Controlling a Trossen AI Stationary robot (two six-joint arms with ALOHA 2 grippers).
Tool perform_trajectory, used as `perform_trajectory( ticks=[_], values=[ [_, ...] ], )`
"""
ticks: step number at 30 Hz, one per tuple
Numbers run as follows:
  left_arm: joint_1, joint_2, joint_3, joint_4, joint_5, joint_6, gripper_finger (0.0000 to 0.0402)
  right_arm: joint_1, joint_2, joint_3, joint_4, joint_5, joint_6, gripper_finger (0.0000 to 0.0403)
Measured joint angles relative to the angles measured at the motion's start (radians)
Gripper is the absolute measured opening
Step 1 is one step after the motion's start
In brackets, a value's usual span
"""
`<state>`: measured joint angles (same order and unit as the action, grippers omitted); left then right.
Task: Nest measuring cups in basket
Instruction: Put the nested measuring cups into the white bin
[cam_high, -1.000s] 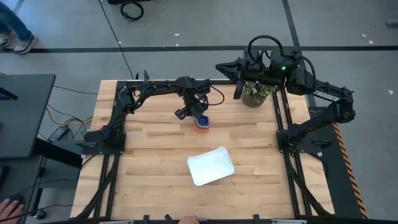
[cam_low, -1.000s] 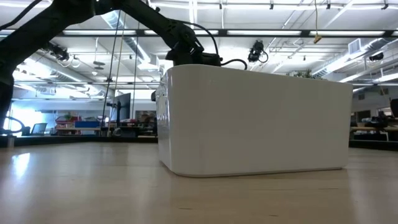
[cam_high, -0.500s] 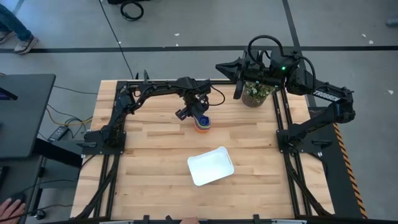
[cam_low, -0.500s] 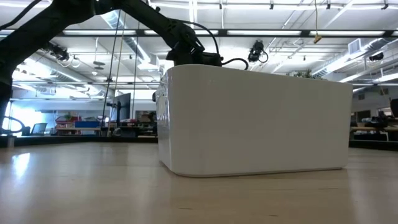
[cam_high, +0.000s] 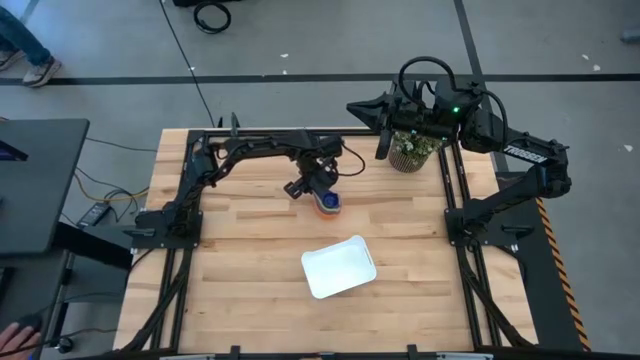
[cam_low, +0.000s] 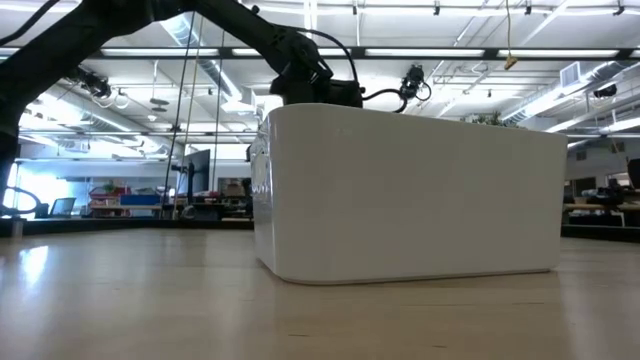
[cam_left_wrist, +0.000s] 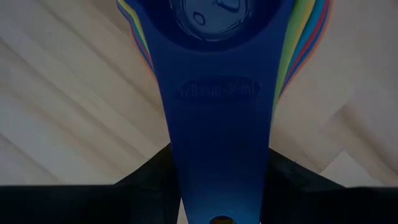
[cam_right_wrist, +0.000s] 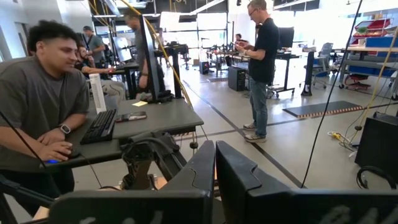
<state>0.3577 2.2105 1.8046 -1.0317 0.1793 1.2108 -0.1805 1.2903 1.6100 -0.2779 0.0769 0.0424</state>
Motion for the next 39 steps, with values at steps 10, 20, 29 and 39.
perform_trajectory(
  ticks=[10,20,29,39],
  values=[
    [-0.011,-0.018,0.0,0.022,-0.02,-0.017,0.0155,0.0,0.0,0.0,0.0,0.0,0.0,0.0022],
    [-0.008,-0.027,0.0,0.017,-0.018,-0.022,0.0154,0.0,0.0,0.0,0.001,0.0,0.0,0.0022],
    [-0.008,-0.028,0.0,0.01,-0.01,-0.02,0.0154,0.0,0.0,0.0,0.003,0.0,0.0,0.0022],
    [-0.016,-0.029,0.0,0.016,-0.017,-0.036,0.0144,0.0,0.0,0.0,0.004,0.0,0.0,0.0022]
  ],
)
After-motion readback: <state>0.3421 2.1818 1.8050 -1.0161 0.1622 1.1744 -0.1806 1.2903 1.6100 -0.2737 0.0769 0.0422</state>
